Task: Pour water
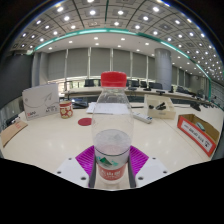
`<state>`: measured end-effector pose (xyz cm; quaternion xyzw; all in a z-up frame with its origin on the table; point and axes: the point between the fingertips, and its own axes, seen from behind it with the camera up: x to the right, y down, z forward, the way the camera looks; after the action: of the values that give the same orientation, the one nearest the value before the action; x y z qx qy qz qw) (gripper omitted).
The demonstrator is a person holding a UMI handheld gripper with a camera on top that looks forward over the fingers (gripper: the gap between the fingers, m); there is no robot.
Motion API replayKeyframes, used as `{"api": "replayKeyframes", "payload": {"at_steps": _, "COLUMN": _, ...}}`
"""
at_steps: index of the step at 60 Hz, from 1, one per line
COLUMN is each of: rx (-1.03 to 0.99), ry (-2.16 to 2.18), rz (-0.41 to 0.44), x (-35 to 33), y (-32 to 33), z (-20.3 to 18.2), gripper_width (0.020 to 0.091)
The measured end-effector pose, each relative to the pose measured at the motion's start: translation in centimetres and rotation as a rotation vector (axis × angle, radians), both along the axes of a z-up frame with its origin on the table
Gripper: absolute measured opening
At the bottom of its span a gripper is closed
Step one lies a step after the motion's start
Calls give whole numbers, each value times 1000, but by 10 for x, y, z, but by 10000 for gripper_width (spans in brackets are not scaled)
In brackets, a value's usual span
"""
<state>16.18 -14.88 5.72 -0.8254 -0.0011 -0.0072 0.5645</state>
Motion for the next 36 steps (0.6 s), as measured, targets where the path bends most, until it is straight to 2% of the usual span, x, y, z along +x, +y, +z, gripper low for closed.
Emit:
{"api": "replayKeyframes", "payload": {"at_steps": 7, "rx": -13, "ry": -15, "rz": 3, "x": -1, "y": 1, "z": 3, "gripper_width": 374}}
{"api": "replayKeyframes", "payload": {"at_steps": 15, "rx": -15, "ry": -86, "rz": -7, "x": 1, "y": 15, "z": 21, "gripper_width": 372}}
{"api": "replayKeyframes", "payload": {"at_steps": 22, "rx": -1, "ry": -155, "rz": -26, "x": 7, "y": 40, "z": 53, "gripper_width": 373}}
{"api": "replayKeyframes", "payload": {"at_steps": 36, "rx": 27, "ry": -513, "rz": -66, "x": -5, "y": 136, "z": 128, "gripper_width": 372}}
